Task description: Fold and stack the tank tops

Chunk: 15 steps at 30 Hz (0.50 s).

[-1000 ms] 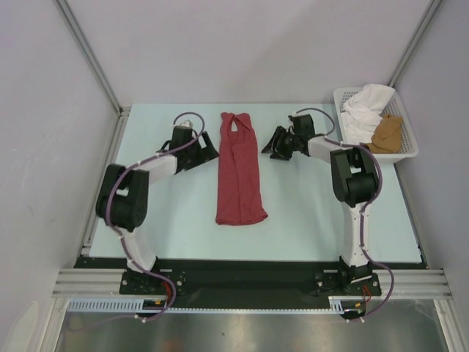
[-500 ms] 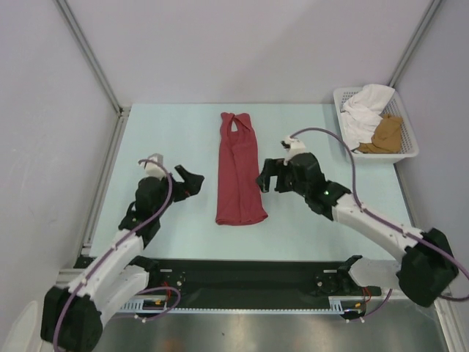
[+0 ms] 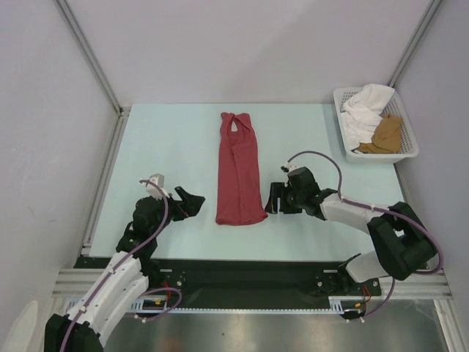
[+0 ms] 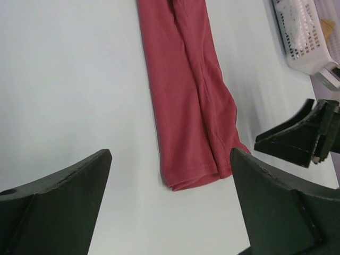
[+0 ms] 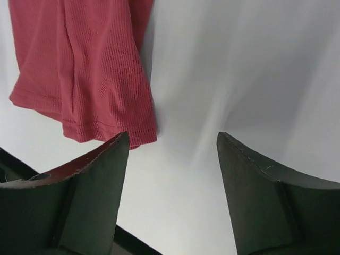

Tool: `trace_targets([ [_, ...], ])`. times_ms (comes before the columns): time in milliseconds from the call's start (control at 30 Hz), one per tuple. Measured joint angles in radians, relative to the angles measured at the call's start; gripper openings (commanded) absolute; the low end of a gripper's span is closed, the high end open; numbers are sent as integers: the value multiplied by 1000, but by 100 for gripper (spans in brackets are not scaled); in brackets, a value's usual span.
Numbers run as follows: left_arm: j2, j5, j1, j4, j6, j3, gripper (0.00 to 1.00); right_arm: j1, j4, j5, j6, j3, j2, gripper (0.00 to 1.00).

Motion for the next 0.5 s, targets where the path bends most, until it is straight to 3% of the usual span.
trace_targets([
  [233,-32,67,-13,4,27,-10,100,8,58,-98,-6,12,77,70],
  [500,71,135,-27,31,71,-19,100,41,90,-167,-4,42,138,53],
])
